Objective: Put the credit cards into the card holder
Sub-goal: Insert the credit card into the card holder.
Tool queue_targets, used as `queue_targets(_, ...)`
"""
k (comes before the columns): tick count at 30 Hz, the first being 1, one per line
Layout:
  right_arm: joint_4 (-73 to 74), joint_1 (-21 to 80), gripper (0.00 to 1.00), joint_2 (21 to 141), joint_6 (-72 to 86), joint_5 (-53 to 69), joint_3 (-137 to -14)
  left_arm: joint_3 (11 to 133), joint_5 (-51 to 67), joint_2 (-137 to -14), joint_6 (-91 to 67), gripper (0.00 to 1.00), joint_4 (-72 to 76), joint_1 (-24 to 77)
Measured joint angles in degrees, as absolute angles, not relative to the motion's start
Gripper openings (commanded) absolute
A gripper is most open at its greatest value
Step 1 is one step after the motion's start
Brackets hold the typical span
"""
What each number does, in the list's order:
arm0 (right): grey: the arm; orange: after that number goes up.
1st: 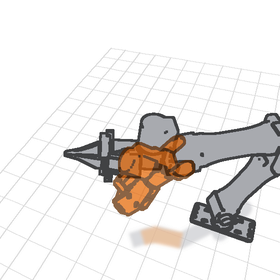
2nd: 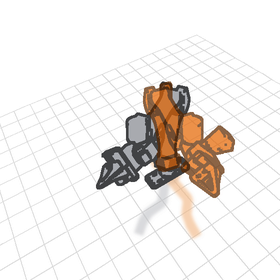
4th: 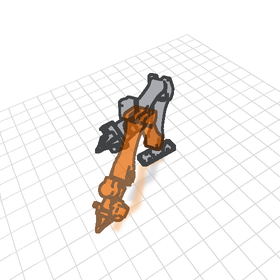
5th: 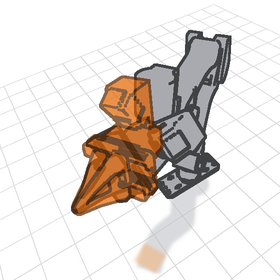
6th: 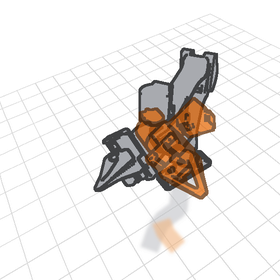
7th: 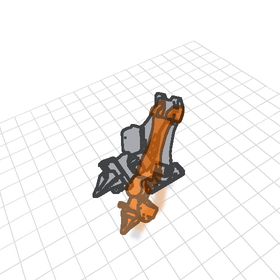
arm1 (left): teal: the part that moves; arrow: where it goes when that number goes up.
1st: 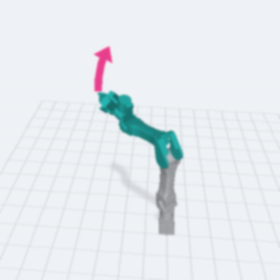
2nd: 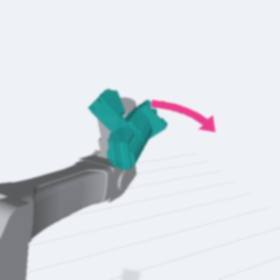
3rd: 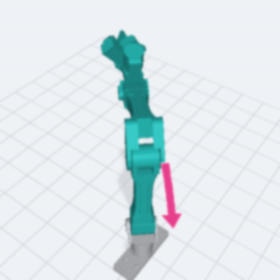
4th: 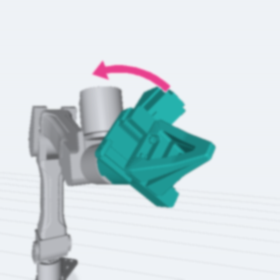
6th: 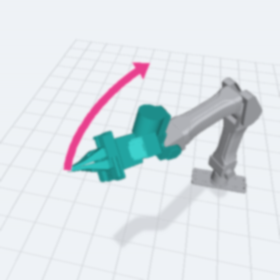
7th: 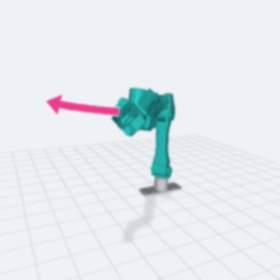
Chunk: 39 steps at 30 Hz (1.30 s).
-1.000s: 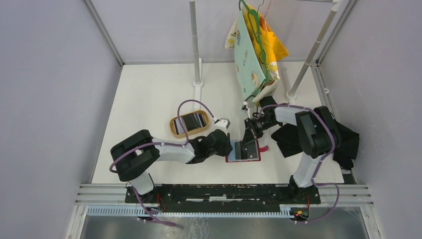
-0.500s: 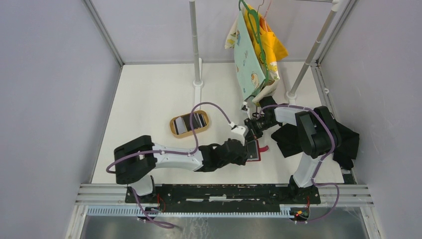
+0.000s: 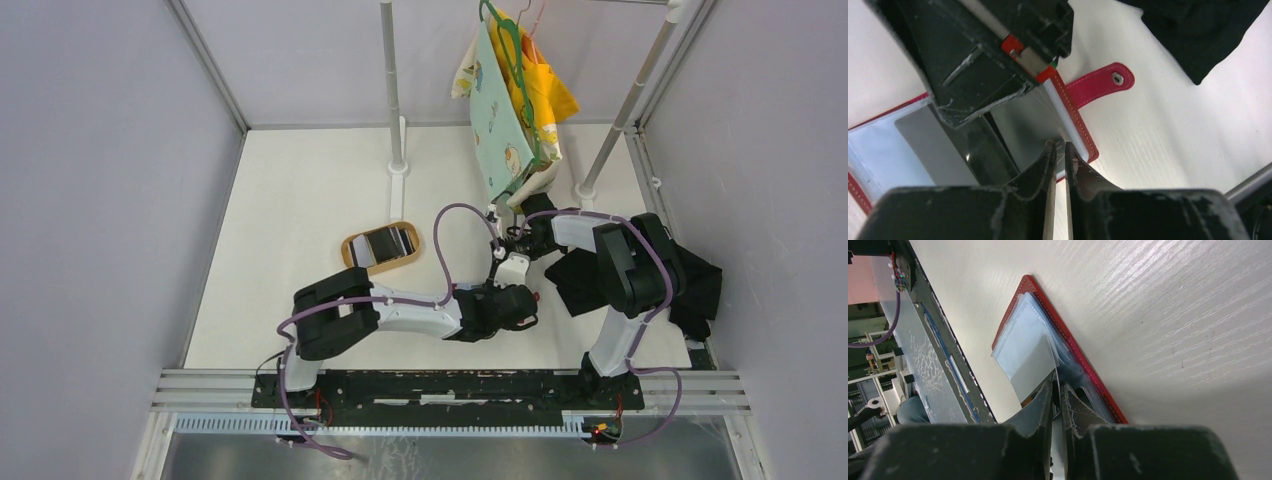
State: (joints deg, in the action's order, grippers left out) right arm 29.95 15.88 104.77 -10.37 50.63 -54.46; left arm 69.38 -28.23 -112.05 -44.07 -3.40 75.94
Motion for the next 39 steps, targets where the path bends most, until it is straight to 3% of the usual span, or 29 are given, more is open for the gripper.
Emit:
queue_targets(18, 29.56, 15.88, 0.18, 104.77, -10.61, 51.0, -54.24, 74.35, -34.09, -115.7, -45.32, 0.39, -10.41, 74.26)
queue_targets(29, 29.36, 16.19, 0.27, 104.75, -11.16, 51.03, -54.22, 74.41, -37.23, -115.7, -47.88, 0.45, -13.13, 74.26)
queue_targets(39, 29.71, 16.16, 0.29, 103.9, -12.93, 50.85, -54.26, 74.39, -38.33, -115.66, -48.18, 0.47, -14.44, 74.26)
